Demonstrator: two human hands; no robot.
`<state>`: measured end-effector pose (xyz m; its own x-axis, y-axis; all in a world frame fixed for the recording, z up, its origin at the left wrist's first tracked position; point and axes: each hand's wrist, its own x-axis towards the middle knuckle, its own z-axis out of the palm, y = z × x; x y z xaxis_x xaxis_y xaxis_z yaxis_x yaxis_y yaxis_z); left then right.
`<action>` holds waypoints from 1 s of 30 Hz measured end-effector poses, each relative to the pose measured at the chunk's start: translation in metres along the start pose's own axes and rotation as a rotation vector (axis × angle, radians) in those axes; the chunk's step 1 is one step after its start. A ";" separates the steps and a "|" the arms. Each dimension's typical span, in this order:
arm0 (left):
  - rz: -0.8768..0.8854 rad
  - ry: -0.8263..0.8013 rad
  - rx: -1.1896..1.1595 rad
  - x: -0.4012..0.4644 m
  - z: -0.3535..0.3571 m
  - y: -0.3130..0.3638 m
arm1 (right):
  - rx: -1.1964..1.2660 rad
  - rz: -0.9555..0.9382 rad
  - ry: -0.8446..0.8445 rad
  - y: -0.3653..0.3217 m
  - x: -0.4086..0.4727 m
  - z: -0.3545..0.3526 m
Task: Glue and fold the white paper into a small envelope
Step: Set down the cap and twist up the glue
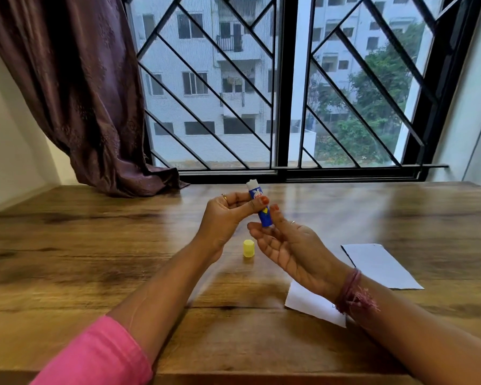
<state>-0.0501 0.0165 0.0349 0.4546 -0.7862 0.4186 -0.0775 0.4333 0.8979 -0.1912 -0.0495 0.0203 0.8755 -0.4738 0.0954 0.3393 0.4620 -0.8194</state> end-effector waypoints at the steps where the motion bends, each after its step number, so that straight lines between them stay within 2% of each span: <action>1: 0.001 -0.002 0.005 0.000 0.000 0.000 | 0.000 -0.026 0.010 0.000 0.000 0.000; 6: 0.001 0.001 0.033 0.000 0.001 -0.001 | -0.032 -0.060 0.036 0.004 0.000 -0.001; 14: 0.000 -0.004 0.041 0.000 0.000 0.001 | -0.018 0.015 0.025 0.006 0.001 -0.002; 24: -0.023 0.005 0.053 0.000 -0.001 -0.001 | -0.040 -0.079 0.039 0.004 0.000 -0.003; 30: -0.026 0.013 0.034 0.002 -0.002 0.000 | -0.057 -0.022 0.017 0.008 0.002 -0.002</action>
<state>-0.0474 0.0160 0.0349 0.4685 -0.7910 0.3934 -0.0951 0.3975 0.9127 -0.1878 -0.0484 0.0131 0.8617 -0.4964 0.1045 0.3379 0.4079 -0.8482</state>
